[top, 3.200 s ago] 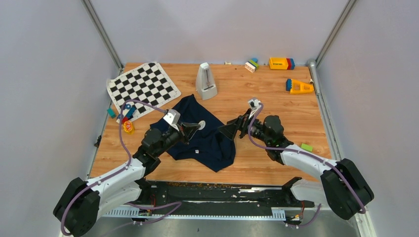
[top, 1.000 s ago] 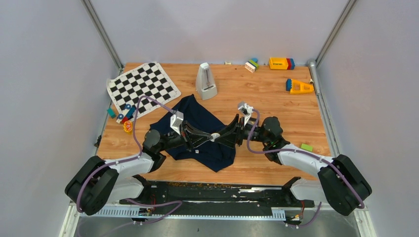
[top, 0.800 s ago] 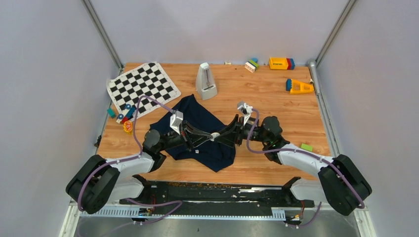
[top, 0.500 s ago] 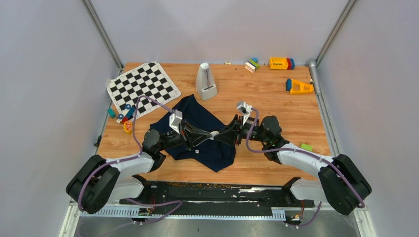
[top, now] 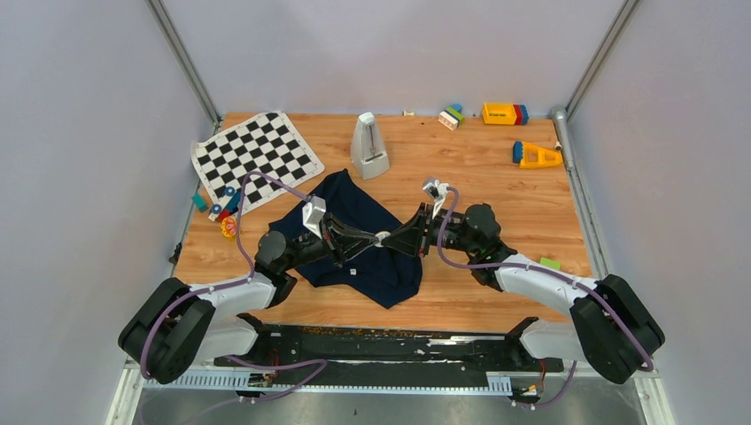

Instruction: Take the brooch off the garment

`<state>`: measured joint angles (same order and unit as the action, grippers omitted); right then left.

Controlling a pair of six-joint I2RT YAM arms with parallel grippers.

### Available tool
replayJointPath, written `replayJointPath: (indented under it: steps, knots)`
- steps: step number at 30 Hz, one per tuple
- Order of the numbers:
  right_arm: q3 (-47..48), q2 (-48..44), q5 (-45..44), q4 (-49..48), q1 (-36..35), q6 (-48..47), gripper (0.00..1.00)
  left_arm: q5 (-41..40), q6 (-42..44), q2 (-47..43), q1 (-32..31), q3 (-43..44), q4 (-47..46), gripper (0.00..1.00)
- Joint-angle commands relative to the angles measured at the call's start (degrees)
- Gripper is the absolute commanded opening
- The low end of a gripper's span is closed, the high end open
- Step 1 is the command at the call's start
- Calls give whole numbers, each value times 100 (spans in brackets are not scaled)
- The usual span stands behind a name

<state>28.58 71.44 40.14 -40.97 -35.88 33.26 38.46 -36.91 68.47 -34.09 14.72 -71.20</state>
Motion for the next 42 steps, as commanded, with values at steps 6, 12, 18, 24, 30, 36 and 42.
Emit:
replayJointPath:
  steps: [6,12,18,24,30,36,42]
  knots:
    - [61,-76,-911,201,47,107,19,348,42,-156,-109,68,-429,0]
    - [8,-165,-1009,217,112,150,18,330,38,-199,-100,52,-438,0]
    - [-3,-163,-977,179,141,193,18,316,46,-218,-101,36,-444,0]
    - [-50,-209,-970,133,160,194,19,223,24,-239,-105,15,-441,0]
    - [56,-150,-937,307,165,98,33,118,61,-291,-103,19,-313,0]
    - [95,-184,-947,429,151,12,41,-16,121,-380,-100,18,-95,0]
    - [-273,-551,-1158,120,151,-108,47,-114,128,-462,-99,-5,-28,0]
